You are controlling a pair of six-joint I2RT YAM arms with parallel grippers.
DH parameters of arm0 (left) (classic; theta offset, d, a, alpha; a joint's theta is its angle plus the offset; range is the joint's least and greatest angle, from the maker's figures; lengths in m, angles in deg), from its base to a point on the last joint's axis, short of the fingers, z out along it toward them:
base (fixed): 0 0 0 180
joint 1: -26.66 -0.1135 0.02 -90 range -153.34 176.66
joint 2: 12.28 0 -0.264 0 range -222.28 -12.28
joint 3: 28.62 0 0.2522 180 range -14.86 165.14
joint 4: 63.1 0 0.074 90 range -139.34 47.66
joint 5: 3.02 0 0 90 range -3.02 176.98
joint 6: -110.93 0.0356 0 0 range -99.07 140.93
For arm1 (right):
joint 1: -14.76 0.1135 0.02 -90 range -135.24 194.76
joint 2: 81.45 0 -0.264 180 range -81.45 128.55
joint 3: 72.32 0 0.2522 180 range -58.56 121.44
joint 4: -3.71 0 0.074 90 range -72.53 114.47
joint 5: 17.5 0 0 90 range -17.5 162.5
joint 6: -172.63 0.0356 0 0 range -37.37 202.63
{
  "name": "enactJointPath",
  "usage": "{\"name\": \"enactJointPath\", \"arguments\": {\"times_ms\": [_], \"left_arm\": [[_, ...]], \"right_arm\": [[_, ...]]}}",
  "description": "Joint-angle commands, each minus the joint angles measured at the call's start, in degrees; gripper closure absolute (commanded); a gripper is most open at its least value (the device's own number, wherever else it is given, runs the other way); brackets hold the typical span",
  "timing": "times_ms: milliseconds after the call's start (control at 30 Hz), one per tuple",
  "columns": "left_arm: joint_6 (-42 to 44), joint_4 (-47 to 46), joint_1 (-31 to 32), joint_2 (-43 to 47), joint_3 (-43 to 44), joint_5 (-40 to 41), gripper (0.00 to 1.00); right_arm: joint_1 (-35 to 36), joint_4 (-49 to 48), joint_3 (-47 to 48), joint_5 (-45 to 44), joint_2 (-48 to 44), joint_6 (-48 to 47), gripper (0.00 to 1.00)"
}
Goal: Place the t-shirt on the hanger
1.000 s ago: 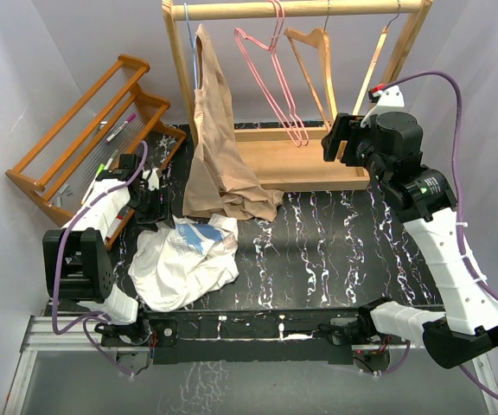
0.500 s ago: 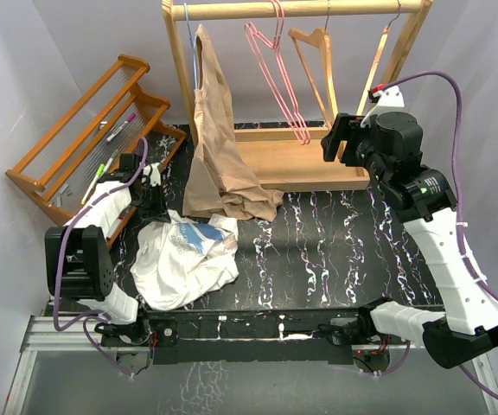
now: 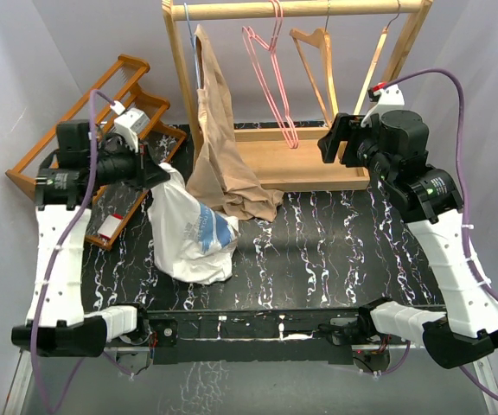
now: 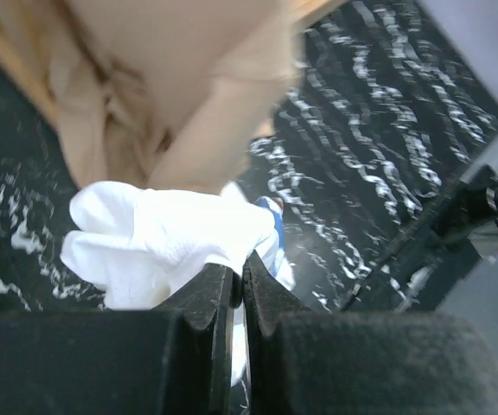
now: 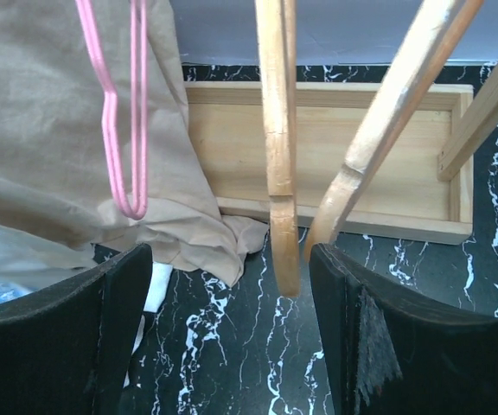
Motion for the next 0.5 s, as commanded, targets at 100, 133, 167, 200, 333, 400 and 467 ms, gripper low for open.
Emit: {"name": "enactJointPath", "arguments": {"times_ms": [100, 133, 167, 200, 333, 400, 467], "left_arm": [[5.0, 18.0, -0.4, -2.5, 19.2, -21.7, 1.00], [5.1, 19.6, -0.3, -3.3, 21.6, -23.3, 1.00], [5.2, 20.8, -0.3, -4.2, 24.0, -24.5, 1.00], [5.2, 21.7, -0.3, -5.0, 26.6, -25.4, 1.00], [-0.3, 17.0, -0.2, -5.8, 28.1, -30.2, 1.00], [-3.9, 11.8, 0.1, -5.9, 26.4, -32.1, 1.00], [-5.0, 8.8, 1.8, -6.9, 26.4, -32.8, 1.00]], "right_arm": [[0.0, -2.1, 3.5, 4.4, -0.1, -0.7, 0.24], [0.0, -2.4, 3.6, 4.6, -0.1, -0.7, 0.24], [0.0, -2.7, 3.7, 5.0, 0.0, -0.8, 0.24], [0.0, -3.1, 3.8, 5.4, 0.0, -0.9, 0.24], [0.0, -4.4, 4.5, 8.4, 0.5, -1.2, 0.23], [0.0, -5.5, 4.9, 12.4, 0.7, -1.8, 0.23], [0.0, -6.9, 5.1, 17.7, 0.9, -2.7, 0.23]]}}
